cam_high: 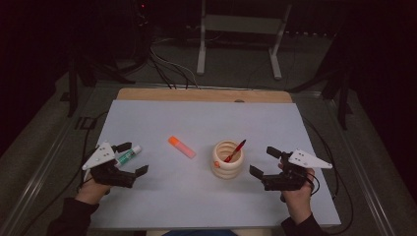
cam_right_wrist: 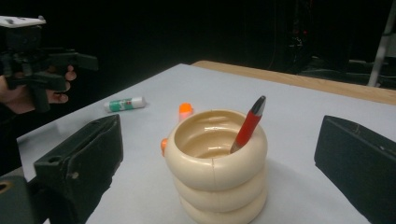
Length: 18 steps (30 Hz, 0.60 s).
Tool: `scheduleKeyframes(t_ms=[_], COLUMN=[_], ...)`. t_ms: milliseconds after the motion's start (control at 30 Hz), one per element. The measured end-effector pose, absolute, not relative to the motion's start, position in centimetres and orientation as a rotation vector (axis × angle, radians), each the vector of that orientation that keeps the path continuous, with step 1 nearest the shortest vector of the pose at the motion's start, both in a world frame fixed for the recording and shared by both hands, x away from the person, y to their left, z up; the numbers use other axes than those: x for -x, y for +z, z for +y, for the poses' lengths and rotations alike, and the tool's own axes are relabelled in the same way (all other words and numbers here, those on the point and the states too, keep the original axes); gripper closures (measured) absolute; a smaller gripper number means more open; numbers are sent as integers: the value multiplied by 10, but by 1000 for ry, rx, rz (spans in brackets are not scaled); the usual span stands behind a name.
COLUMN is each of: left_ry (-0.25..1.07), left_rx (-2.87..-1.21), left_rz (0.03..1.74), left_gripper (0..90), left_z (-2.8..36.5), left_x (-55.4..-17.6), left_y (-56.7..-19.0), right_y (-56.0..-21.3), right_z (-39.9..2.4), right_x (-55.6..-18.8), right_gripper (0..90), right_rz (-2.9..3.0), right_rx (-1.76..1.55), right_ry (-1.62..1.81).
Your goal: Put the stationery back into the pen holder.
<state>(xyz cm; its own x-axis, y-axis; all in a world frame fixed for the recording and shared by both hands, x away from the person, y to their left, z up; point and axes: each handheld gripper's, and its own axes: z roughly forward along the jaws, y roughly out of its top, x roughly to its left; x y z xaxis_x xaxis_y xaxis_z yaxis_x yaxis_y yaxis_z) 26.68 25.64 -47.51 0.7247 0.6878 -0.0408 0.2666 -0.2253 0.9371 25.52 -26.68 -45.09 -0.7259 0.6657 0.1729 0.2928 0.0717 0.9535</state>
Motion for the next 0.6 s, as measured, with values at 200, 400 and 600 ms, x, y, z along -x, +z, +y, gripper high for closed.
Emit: scheduleKeyframes(t_ms=[200, 400, 600], left_ry=[454, 435, 407], left_rx=[-1797, -1853, -1907], left_rz=[816, 870, 908], left_gripper=[7, 8, 11], left_z=[293, 314, 323], left_x=[-275, -282, -289], left_y=[-486, -502, -518], right_y=[-450, -450, -450], right_z=[-267, -267, -269], right_x=[-255, -256, -256], right_gripper=[9, 9, 9], right_rz=[2044, 2042, 2035], right_rx=[-958, -963, -966], right_ry=[1701, 1711, 1723])
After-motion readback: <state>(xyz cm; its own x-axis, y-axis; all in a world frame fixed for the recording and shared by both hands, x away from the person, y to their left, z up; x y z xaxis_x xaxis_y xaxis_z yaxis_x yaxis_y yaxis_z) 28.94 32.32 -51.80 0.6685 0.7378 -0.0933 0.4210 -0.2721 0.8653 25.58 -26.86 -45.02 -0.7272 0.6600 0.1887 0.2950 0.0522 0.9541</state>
